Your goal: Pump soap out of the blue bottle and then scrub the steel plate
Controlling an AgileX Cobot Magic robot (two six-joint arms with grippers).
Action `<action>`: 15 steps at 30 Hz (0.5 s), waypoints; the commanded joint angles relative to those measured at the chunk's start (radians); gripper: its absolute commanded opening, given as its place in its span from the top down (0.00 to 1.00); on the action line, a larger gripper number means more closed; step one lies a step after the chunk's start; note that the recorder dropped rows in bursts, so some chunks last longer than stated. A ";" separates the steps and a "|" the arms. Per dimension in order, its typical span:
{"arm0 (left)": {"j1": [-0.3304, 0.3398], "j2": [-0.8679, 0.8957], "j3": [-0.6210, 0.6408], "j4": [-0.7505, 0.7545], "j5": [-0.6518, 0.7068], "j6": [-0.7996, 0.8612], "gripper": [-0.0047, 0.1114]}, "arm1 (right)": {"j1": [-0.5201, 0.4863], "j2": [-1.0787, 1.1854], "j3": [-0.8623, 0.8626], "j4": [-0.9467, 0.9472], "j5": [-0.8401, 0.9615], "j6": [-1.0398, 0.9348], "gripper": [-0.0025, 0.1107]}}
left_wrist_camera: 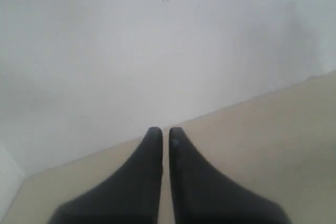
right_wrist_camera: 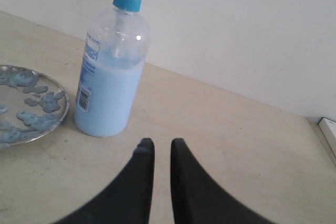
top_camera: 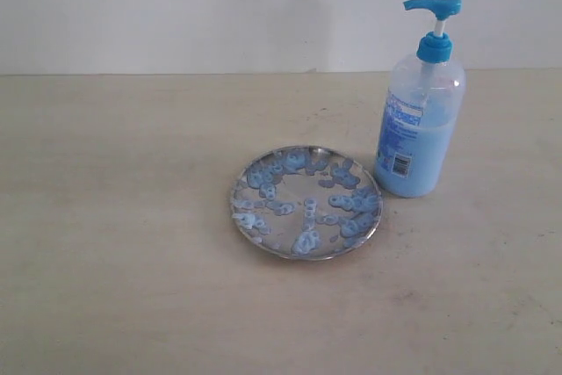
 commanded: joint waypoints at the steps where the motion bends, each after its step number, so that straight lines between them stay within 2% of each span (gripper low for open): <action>1: 0.150 -0.234 0.008 0.059 0.259 0.035 0.92 | 0.001 -0.002 0.000 0.001 -0.002 -0.003 0.91; 6: 0.158 -0.438 0.008 0.059 0.255 0.136 0.92 | 0.001 -0.002 0.000 0.001 -0.002 -0.003 0.91; 12: 0.158 -0.442 0.008 0.028 0.255 0.201 0.92 | 0.001 -0.002 0.000 0.001 -0.002 -0.003 0.91; 15: 0.161 -0.442 0.036 -0.100 0.255 0.142 0.92 | 0.001 -0.002 0.000 0.001 -0.002 -0.003 0.91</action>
